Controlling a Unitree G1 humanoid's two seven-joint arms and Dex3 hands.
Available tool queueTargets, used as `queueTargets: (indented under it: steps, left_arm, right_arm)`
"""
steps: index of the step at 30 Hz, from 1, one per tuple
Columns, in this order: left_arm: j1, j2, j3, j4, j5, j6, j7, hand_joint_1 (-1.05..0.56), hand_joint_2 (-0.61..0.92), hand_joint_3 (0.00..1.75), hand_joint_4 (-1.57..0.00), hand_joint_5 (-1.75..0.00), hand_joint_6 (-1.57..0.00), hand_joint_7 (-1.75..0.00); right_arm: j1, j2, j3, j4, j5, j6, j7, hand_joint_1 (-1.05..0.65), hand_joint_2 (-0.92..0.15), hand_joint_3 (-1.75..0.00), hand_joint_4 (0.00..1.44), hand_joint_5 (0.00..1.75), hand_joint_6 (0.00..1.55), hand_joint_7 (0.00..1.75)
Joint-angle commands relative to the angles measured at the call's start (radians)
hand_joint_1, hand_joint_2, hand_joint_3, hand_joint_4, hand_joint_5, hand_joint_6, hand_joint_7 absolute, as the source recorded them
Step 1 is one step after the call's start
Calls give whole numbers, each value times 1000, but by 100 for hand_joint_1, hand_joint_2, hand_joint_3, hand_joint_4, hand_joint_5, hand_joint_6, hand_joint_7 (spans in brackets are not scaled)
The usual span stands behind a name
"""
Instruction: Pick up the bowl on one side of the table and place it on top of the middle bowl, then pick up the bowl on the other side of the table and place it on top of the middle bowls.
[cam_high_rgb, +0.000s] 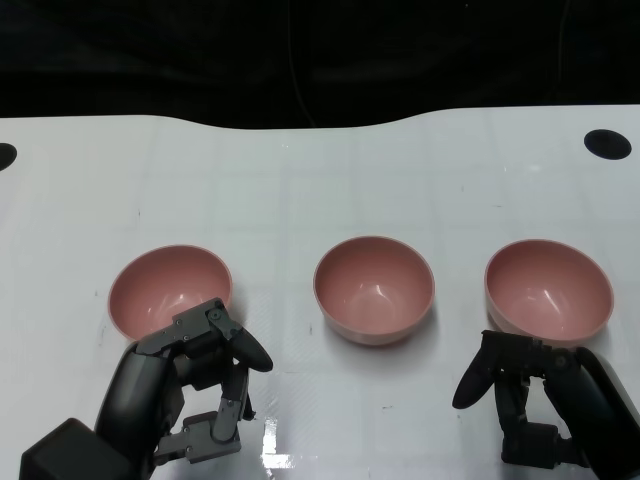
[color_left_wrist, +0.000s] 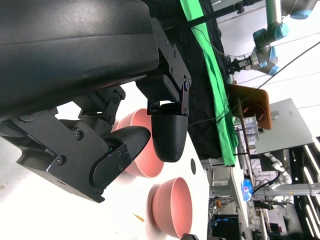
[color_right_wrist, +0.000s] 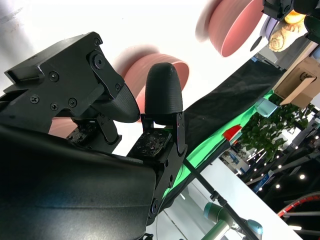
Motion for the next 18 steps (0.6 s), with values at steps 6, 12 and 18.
queueTargets:
  steps: [6, 12, 18]
  left_arm:
    - [6, 10, 9, -10, 2, 0, 3, -14, 45, 129, -82, -175, -74, -137]
    - [4, 14, 12, -9, -3, 2, -1, -13, 45, 130, -82, -175, -74, -137]
    - [0, 15, 12, 1, 1, -10, -2, -14, 44, 129, -82, -175, -74, -136]
  right_arm:
    - [4, -7, -3, -1, 8, -5, -3, -8, -21, -151, 90, 175, 87, 128]
    - [1, -4, -2, -2, 8, 0, -4, -7, -21, -151, 90, 175, 87, 129]
    - [1, -4, -3, -3, 8, 0, -4, -8, -20, -151, 90, 175, 87, 129]
